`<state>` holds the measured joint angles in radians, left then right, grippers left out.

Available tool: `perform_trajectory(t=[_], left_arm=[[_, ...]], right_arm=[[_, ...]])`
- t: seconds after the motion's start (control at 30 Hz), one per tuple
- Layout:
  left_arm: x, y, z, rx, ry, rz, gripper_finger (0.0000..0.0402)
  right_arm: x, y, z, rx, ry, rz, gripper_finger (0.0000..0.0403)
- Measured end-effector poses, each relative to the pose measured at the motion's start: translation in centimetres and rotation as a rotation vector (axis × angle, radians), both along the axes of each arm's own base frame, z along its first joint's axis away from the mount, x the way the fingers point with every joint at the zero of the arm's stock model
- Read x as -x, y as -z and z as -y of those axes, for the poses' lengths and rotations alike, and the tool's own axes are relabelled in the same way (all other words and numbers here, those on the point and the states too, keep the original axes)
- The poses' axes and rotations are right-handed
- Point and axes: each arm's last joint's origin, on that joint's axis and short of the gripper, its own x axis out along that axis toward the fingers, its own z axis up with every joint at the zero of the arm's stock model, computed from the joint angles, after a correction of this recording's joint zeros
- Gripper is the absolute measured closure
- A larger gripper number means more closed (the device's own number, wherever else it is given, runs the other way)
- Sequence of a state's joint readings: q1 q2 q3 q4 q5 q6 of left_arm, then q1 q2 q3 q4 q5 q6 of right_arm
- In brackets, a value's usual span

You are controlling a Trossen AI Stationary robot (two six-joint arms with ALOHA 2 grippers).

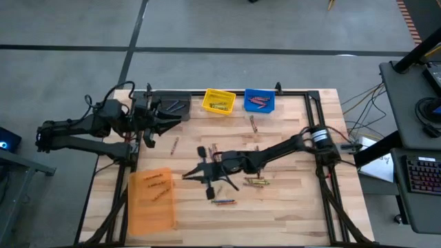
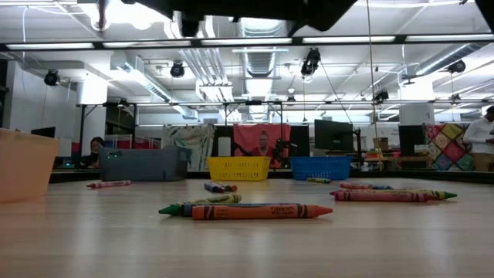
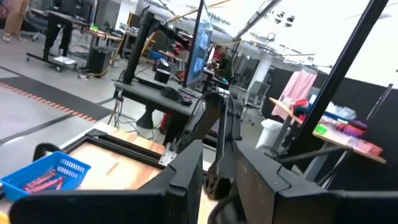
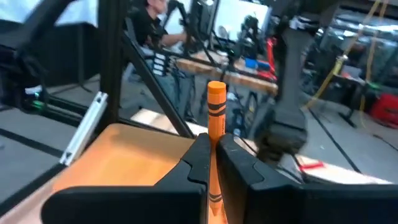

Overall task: Sort crayons
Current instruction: Put the orange crayon into the orange bin

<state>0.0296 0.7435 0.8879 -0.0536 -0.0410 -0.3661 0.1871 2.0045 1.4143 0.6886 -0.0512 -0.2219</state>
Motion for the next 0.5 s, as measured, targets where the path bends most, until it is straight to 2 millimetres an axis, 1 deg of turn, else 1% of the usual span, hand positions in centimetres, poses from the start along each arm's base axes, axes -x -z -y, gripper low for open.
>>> perform_trajectory(t=[0.13, 0.3, 0.5], left_arm=[[0.4, -0.2, 0.0, 0.032, 0.003, 0.016, 0.0329], [0.8, -0.2, 0.0, 0.044, 0.004, 0.011, 0.0329], [1.0, -0.1, 0.0, 0.044, 0.004, 0.001, 0.0329]], right_arm=[[-2.3, 0.7, -0.6, -0.017, -0.042, 0.059, 0.0391], [-5.1, 1.9, -1.2, -0.046, -0.067, 0.083, 0.0391], [-8.0, 3.5, -1.9, -0.097, -0.15, 0.087, 0.039]])
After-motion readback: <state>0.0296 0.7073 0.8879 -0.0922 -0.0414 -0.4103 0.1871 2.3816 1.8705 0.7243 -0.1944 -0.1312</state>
